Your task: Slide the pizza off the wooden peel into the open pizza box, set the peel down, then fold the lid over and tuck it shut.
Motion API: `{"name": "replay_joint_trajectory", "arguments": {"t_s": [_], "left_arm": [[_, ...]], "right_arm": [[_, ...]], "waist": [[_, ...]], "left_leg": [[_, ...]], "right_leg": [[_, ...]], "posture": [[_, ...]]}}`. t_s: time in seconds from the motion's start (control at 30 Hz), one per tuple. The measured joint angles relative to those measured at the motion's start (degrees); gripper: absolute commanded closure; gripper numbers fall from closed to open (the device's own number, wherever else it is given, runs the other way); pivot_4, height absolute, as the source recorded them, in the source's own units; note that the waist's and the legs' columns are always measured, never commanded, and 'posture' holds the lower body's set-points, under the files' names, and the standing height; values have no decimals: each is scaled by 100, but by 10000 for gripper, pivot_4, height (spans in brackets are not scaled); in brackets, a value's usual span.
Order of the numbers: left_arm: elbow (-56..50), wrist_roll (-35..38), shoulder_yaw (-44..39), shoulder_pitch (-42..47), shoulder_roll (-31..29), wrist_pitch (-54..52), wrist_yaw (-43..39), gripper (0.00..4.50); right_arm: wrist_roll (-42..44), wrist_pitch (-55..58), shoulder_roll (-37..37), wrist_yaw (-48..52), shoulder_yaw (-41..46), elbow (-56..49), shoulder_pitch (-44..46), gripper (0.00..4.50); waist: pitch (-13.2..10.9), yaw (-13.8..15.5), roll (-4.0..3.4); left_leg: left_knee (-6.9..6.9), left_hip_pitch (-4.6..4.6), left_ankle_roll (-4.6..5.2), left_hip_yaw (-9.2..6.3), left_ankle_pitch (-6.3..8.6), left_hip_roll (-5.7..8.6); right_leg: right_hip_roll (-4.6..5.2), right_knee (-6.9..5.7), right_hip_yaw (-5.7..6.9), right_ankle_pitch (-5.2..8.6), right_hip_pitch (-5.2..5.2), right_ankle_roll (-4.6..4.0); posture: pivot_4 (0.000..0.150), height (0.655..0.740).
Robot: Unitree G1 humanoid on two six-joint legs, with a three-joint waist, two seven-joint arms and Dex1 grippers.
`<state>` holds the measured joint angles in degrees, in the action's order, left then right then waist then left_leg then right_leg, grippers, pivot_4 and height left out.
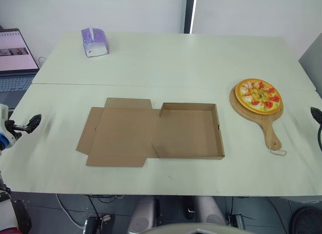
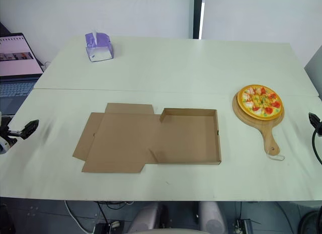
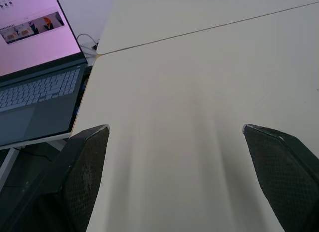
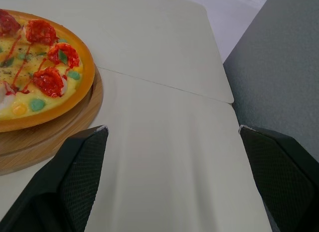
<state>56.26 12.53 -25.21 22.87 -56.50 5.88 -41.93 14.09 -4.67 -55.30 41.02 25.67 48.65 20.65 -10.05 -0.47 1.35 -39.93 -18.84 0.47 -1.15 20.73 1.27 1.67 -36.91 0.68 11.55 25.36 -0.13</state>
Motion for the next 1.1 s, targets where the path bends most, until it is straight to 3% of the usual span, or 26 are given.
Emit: {"name": "replay_joint_trajectory", "arguments": {"t_s": [0.93,1.1], "left_arm": [[247,-11,11,293,-110,157,34,432],[-461,166,152,832,-34,-289,-385,432]], "right_arm": [[22,58,-9,-25,23,-125,-177,0],[60,165,-12,-27,66,-323,-380,0]], "waist": [[0,1,0],[0,54,3]], "left_leg": [[-1,0,0,0,0,0],[-4,-3,-1,-4,0,5]], "right_leg": [[0,-1,2,0,0,0],[2,-1,3,-1,-3,1]], "posture": [[1500,7400],[1500,7400]]}}
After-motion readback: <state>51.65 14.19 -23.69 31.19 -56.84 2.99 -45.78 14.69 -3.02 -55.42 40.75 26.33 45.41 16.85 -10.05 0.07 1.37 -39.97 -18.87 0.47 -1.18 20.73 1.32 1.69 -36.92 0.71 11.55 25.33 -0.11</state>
